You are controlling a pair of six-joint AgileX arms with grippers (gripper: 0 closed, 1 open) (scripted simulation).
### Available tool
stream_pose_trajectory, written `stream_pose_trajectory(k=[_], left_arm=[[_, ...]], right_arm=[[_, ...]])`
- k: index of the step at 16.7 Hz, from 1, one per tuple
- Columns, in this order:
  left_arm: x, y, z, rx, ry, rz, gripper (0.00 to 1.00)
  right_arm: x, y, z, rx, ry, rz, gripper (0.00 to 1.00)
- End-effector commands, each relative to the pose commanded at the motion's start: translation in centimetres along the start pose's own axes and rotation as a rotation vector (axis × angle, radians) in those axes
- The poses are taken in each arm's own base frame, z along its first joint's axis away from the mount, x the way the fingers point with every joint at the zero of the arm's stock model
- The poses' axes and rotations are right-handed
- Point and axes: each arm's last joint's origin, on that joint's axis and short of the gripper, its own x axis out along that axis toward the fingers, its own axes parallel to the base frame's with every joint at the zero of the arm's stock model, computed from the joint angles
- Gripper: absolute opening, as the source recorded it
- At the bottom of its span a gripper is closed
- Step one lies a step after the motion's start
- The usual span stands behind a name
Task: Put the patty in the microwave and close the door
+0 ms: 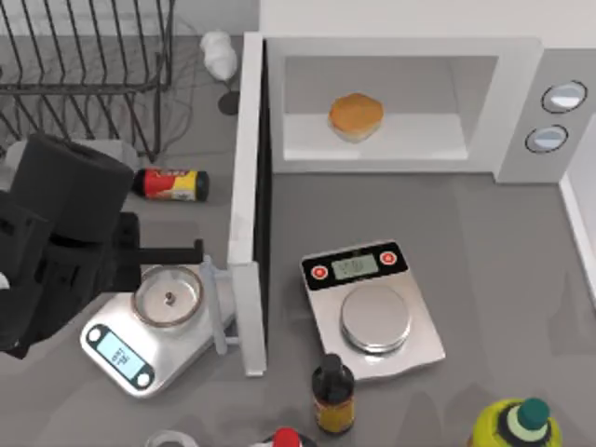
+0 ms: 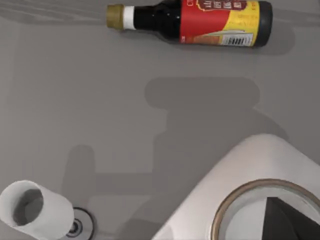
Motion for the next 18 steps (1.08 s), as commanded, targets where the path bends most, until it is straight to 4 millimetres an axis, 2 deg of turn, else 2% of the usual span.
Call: stream_pose_trajectory(k=[4,8,10,11,14,18], left_arm=[[2.9,-0.2,-3.1,-0.001,-0.01,-0.016,0.0],[4.1,0.3,-5.0,0.004,0.001,-0.007,0.0],[4.1,0.3,-5.0,0.004,0.001,-0.007,0.0],[1.9,-1.5,-2.3,-0.01,-0.098,-0.1,0.0],[2.0,-2.5,-2.1,-0.006,-0.093,-0.097,0.0],[2.1,-6.5,-1.8,-0.008,-0.088,-0.096,0.0]], right_arm=[[0.0,0.0,0.0,0.0,0.0,0.0,1.0],[0.0,0.0,0.0,0.0,0.0,0.0,1.0],[0.0,0.0,0.0,0.0,0.0,0.0,1.0],[0.0,0.0,0.0,0.0,0.0,0.0,1.0],[0.0,0.0,0.0,0.0,0.0,0.0,1.0],[0.0,0.0,0.0,0.0,0.0,0.0,1.0]])
